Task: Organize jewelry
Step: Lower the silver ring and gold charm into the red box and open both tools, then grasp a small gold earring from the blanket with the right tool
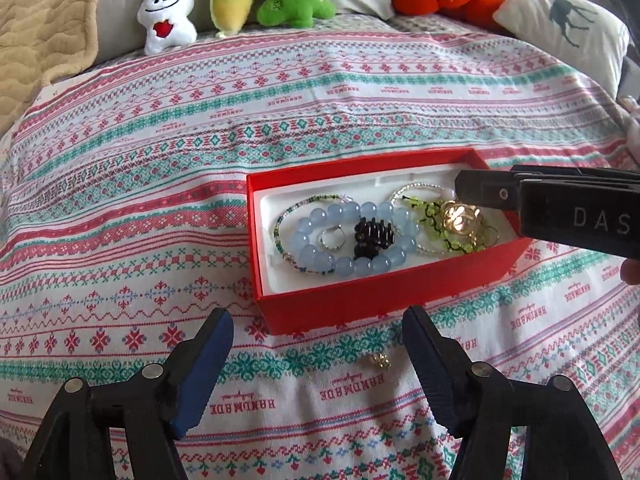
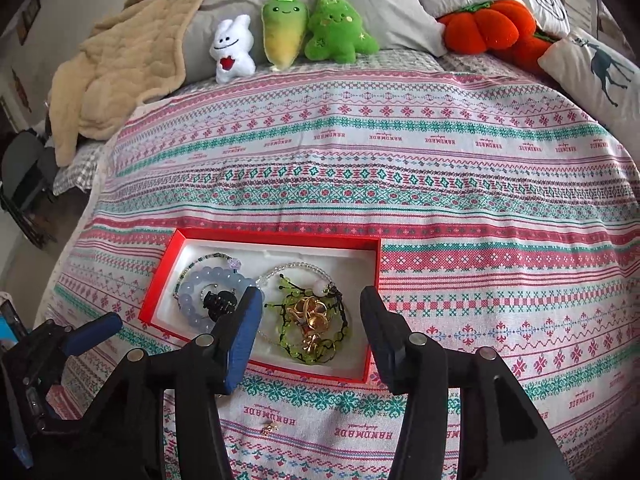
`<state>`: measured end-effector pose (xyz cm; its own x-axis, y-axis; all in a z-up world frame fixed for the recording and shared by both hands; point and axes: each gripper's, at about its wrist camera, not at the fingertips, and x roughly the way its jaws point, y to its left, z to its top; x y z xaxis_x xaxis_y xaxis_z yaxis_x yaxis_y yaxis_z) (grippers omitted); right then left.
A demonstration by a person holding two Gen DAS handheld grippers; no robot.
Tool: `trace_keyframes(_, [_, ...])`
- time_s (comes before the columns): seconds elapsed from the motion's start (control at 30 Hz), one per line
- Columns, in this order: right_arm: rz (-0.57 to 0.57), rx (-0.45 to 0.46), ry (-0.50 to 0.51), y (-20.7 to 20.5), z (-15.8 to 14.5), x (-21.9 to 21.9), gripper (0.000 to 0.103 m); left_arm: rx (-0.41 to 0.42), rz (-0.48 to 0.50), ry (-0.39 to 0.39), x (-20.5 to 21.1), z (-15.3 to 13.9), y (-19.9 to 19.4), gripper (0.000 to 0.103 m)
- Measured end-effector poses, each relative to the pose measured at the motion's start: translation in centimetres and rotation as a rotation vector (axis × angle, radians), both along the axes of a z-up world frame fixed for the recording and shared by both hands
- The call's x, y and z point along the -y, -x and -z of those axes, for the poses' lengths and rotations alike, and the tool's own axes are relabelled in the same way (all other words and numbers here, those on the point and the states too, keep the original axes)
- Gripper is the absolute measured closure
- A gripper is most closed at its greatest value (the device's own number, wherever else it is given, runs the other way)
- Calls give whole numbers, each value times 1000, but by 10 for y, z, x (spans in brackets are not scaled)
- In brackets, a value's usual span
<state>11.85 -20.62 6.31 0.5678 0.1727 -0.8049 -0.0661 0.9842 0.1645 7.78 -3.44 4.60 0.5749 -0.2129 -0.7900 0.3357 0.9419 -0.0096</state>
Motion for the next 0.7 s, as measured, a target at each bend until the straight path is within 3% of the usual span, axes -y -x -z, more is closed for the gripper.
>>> trace_keyframes(0.37, [-41,-22,35,22,-4,-4,35,-57,-36,-30,-15,7,10,12])
trace_keyframes(0.7, [-91,-92,84,49,18,-9,29,-135,-69,-46,-38,26,14,11])
